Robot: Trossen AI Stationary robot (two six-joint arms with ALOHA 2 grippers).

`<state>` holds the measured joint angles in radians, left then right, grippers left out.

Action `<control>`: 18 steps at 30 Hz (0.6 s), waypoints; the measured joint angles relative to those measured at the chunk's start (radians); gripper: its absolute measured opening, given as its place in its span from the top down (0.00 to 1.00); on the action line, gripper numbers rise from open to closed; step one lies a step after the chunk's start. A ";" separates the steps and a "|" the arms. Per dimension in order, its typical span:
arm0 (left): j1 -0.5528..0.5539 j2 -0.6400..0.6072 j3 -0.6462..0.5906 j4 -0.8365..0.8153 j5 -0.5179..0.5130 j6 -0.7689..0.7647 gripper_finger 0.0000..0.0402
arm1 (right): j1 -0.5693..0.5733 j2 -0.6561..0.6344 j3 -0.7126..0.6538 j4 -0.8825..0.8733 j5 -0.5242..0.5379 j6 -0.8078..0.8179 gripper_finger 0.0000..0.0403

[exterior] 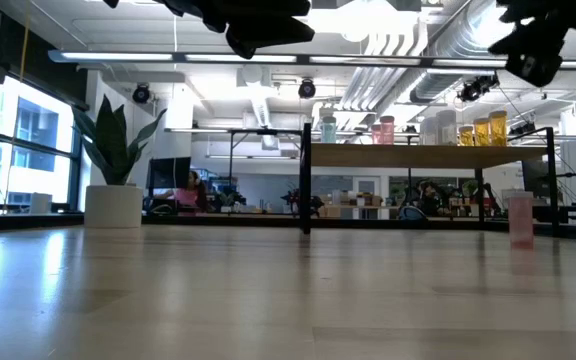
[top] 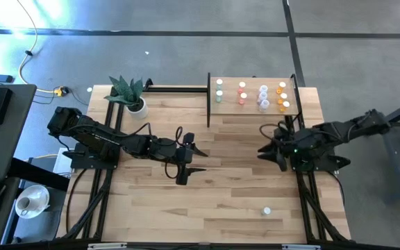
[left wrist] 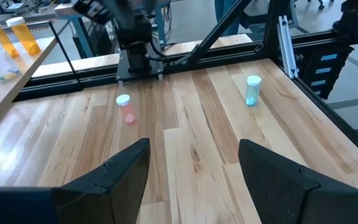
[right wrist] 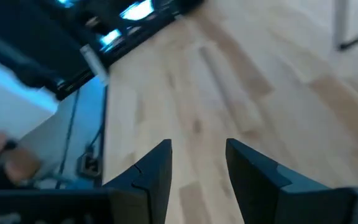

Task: Pick and place medicine bottles onto shelf by color
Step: Put the green pill bottle on the shelf aligned with the other green pill bottle

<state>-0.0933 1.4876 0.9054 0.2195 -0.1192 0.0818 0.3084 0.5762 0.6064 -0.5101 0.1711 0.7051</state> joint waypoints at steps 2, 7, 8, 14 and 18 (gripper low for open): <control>0.000 0.000 0.000 -0.007 0.000 0.000 0.41 | 0.052 0.029 0.000 0.041 0.000 -0.005 0.65; 0.000 0.000 0.000 -0.018 0.000 0.000 0.41 | 0.178 0.095 0.000 0.120 0.020 -0.031 0.65; 0.000 0.000 0.000 -0.019 0.000 0.000 0.41 | 0.200 0.107 0.000 0.136 0.022 -0.055 0.65; 0.000 0.000 0.000 -0.018 0.000 0.000 0.41 | 0.308 0.197 0.000 0.174 0.029 -0.236 0.65; 0.000 0.000 0.000 -0.018 0.000 0.000 0.41 | 0.345 0.266 0.000 0.190 -0.014 -0.234 0.65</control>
<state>-0.0936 1.4876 0.9054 0.2020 -0.1191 0.0814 0.6535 0.8419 0.6064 -0.3204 0.1573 0.4714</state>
